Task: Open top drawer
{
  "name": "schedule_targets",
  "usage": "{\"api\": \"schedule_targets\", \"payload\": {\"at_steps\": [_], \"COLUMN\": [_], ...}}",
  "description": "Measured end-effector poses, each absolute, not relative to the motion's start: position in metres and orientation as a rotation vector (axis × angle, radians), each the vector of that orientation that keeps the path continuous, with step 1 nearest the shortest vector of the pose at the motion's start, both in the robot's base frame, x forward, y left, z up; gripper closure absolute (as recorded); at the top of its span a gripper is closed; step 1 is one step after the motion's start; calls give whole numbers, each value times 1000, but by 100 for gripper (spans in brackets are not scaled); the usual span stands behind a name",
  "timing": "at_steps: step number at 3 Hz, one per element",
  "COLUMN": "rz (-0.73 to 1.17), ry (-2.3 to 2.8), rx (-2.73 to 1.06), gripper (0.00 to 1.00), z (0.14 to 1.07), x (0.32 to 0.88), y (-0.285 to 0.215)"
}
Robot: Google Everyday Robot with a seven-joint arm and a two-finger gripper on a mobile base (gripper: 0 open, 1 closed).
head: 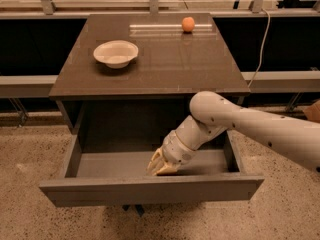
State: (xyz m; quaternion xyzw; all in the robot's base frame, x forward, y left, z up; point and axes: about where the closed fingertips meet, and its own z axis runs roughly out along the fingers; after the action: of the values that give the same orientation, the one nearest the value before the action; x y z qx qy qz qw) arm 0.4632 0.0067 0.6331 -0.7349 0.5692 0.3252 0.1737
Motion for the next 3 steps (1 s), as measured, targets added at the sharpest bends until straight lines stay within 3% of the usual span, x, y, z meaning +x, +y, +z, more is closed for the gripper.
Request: {"api": "schedule_targets", "payload": {"at_steps": [1, 3], "rz": [962, 789], "ry": [1678, 1752], "rx": [-2078, -2072], "gripper": [100, 100], "z": [634, 648], "x": [440, 462], "y": [5, -17]}}
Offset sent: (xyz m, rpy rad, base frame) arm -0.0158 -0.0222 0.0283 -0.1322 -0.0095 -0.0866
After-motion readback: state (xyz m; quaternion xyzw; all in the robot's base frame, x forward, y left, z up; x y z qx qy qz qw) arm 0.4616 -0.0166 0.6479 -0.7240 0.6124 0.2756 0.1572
